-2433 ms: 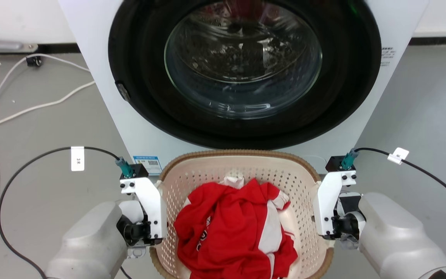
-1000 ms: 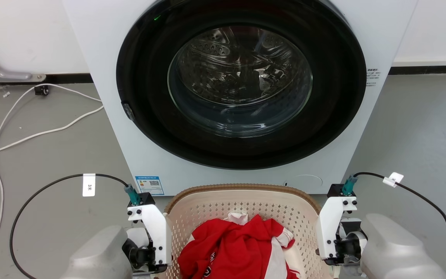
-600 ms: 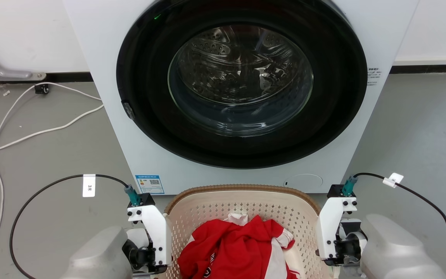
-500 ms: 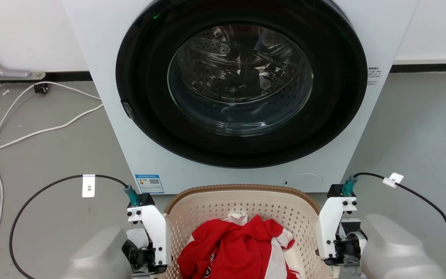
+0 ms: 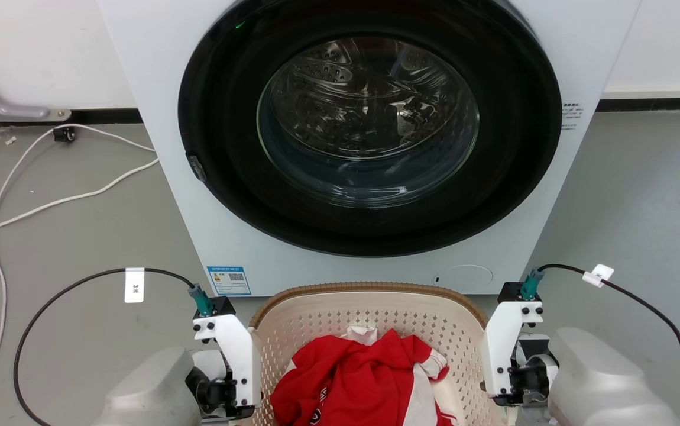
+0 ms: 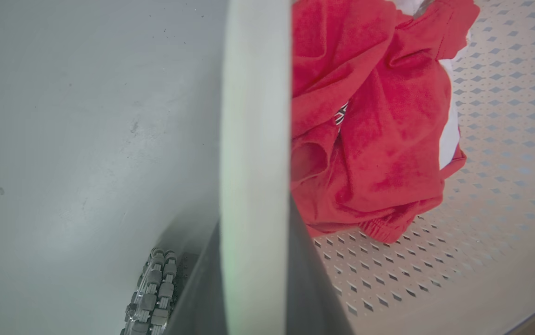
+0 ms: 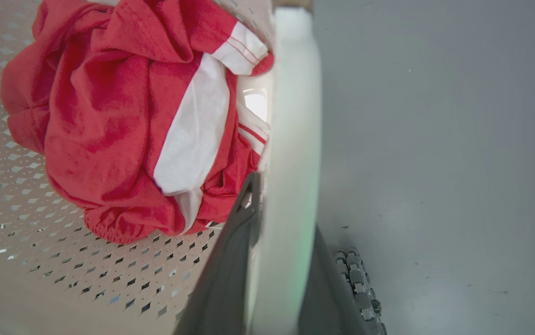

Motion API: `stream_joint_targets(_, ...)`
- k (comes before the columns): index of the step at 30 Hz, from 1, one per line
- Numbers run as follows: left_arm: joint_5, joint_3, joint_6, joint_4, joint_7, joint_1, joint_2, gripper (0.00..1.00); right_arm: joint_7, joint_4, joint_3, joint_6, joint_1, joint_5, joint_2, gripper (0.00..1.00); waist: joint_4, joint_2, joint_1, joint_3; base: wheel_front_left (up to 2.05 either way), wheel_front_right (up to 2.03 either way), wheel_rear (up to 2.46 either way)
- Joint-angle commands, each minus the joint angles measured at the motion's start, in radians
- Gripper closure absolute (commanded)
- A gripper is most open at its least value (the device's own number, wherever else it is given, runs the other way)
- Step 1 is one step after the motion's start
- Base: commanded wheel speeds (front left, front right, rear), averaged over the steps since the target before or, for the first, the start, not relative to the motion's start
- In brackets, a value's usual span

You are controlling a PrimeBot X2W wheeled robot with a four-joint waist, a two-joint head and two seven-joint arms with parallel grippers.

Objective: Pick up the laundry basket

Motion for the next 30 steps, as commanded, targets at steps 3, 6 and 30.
stream_joint_targets(3,-0.015,0.0,-0.016,-0.024,-0.005,-0.011,-0.033,1.0,0.001,-0.012,0.003,0.014,-0.016,0.014,0.037,1.0,0.0,-0.0001,0.0,0.001,0.0,0.0,0.0)
stream_joint_targets(6,-0.019,-0.003,-0.016,-0.025,-0.007,-0.011,-0.033,1.0,0.001,-0.011,0.005,0.014,-0.016,0.017,0.037,1.0,0.0,-0.0001,0.0,0.001,0.0,0.0,0.0)
stream_joint_targets(30,-0.039,-0.022,-0.016,-0.027,-0.017,-0.007,-0.03,1.0,-0.006,-0.007,0.016,0.014,-0.01,0.04,0.04,1.0,0.0,-0.0001,0.0,0.005,0.0,0.0,0.0)
